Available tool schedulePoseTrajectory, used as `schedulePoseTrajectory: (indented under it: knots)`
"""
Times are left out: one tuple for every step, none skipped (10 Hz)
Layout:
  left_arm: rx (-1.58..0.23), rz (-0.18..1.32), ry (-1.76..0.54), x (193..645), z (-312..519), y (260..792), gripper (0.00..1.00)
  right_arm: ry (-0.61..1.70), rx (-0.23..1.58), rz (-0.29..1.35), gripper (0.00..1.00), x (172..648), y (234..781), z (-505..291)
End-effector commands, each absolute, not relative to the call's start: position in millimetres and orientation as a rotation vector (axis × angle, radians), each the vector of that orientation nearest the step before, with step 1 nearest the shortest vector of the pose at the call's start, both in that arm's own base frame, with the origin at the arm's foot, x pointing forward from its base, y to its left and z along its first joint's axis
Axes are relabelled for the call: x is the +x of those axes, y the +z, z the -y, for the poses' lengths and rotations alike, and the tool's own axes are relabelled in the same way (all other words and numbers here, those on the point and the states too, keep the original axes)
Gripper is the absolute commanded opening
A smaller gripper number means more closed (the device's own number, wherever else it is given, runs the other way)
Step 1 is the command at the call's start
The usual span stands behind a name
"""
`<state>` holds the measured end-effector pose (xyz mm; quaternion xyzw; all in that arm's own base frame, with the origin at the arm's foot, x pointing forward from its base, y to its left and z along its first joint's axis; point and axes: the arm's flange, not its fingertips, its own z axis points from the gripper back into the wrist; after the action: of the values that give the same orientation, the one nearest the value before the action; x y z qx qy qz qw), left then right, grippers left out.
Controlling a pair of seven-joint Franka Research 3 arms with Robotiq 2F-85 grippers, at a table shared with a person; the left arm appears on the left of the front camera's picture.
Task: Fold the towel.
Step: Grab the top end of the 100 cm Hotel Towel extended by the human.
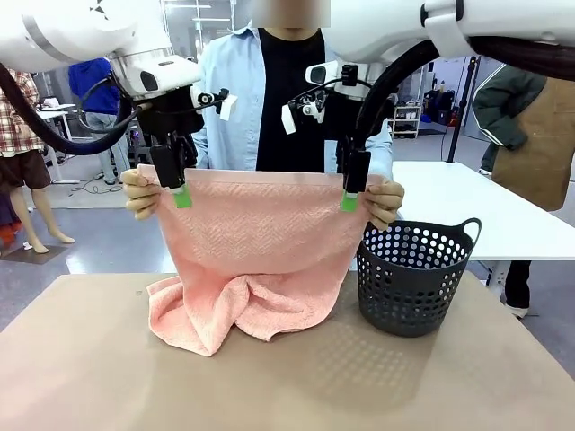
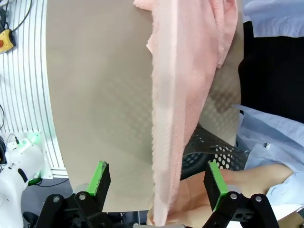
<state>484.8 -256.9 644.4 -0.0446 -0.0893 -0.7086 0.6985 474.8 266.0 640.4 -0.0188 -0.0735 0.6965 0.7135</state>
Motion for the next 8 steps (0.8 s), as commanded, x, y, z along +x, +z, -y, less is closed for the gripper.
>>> schedulePoseTrajectory:
  knots:
    - [-0.12, 0.175, -1.588, 488.6, 260.7, 645.0, 1.0, 1.592, -0.071, 0.187, 1.0, 484.4, 642.8, -273.1]
    - [-0.12, 0.177, -1.578, 488.2, 259.8, 643.3, 0.79, 1.589, -0.071, 0.18, 1.0, 485.7, 642.2, -274.9]
    - [-0.094, 0.176, -1.554, 485.5, 257.0, 643.6, 0.54, 1.586, -0.066, 0.185, 0.48, 484.4, 641.9, -274.5]
    - [-0.085, 0.168, -1.552, 482.8, 255.0, 643.7, 0.19, 1.593, -0.054, 0.187, 0.4, 482.5, 642.2, -274.1]
    - [-0.08, 0.166, -1.563, 480.9, 254.3, 644.2, 0.0, 1.593, -0.054, 0.189, 0.0, 481.2, 642.1, -274.7]
    - [-0.069, 0.148, -1.566, 479.9, 255.2, 643.9, 0.0, 1.597, -0.056, 0.193, 0.0, 480.4, 641.5, -275.9]
    - [-0.072, 0.145, -1.569, 480.4, 255.9, 642.7, 0.0, 1.6, -0.055, 0.2, 0.0, 479.6, 641.1, -276.1]
    - [-0.073, 0.147, -1.569, 479.0, 255.0, 641.0, 0.04, 1.609, -0.045, 0.21, 0.13, 478.5, 640.6, -276.6]
